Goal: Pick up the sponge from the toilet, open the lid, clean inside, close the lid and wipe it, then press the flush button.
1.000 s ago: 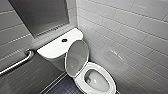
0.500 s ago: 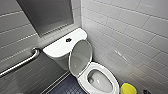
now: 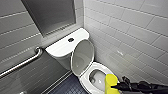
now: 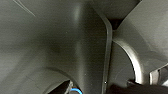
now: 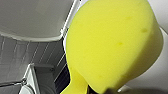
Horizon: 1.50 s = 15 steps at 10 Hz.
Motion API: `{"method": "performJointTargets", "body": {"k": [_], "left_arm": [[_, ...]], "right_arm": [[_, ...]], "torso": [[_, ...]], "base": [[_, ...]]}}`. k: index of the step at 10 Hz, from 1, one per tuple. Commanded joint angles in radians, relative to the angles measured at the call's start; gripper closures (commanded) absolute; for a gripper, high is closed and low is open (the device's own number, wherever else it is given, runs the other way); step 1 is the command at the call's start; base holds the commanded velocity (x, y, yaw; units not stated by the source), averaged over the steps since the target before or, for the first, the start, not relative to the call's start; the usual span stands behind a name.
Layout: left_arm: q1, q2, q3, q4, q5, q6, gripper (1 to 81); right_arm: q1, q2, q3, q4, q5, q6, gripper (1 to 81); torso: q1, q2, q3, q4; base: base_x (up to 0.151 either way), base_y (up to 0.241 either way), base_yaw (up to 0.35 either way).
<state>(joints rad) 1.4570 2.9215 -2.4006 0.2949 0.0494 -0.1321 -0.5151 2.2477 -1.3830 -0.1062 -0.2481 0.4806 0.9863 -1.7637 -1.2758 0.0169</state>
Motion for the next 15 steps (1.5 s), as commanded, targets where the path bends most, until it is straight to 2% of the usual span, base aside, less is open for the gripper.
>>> {"method": "performJointTargets", "body": {"k": [1,4,6,8,9,10,11,12,13,15], "left_arm": [[0.015,0.009,0.026,-0.011,0.070,0.002,1.0],[0.012,0.009,0.025,-0.011,0.070,0.002,1.0],[0.012,0.009,0.024,-0.011,0.070,0.002,1.0],[0.012,0.009,0.024,-0.011,0.070,0.002,1.0],[0.012,0.010,0.024,-0.011,0.070,0.002,1.0],[0.012,0.010,0.023,-0.011,0.070,0.002,1.0],[0.012,0.010,0.023,-0.010,0.070,0.002,1.0],[0.012,0.010,0.023,-0.011,0.070,0.002,1.0],[0.012,0.010,0.023,-0.011,0.070,0.002,1.0],[0.012,0.010,0.023,-0.011,0.070,0.002,1.0]], "right_arm": [[0.212,0.141,-0.140,-0.001,-0.187,0.026,81.1],[0.279,0.328,-0.273,0.005,-0.200,0.027,81.1],[0.296,0.414,-0.329,0.003,-0.200,0.039,81.1],[0.302,0.479,-0.373,0.003,-0.186,0.050,81.1],[0.304,0.500,-0.392,0.003,-0.181,0.052,81.1],[0.304,0.534,-0.418,0.003,-0.171,0.087,81.1],[0.298,0.555,-0.433,0.003,-0.128,0.133,81.1],[0.293,0.572,-0.435,0.005,-0.099,0.148,81.1],[0.290,0.589,-0.433,0.005,-0.091,0.172,81.1],[0.284,0.591,-0.395,0.003,-0.056,0.225,81.1]], "torso": [[0.000,0.000,0.000,0.000],[0.000,0.000,0.000,0.000],[0.000,0.000,0.000,0.000],[0.000,0.000,-0.087,0.000],[0.000,0.000,-0.064,0.000],[0.000,0.000,-0.052,0.000],[0.000,0.001,-0.066,0.000],[0.065,-0.099,-0.071,0.000],[0.004,-0.006,-0.074,0.000],[0.024,-0.035,-0.080,0.000]], "base": [[0.000,0.000,0.000],[0.000,0.000,0.000],[0.000,0.000,0.000],[0.000,0.000,0.000],[0.000,0.000,0.000],[0.000,0.000,0.000],[0.000,0.000,0.000],[0.000,0.000,0.000],[0.000,0.000,0.000],[0.000,0.000,0.000]]}}
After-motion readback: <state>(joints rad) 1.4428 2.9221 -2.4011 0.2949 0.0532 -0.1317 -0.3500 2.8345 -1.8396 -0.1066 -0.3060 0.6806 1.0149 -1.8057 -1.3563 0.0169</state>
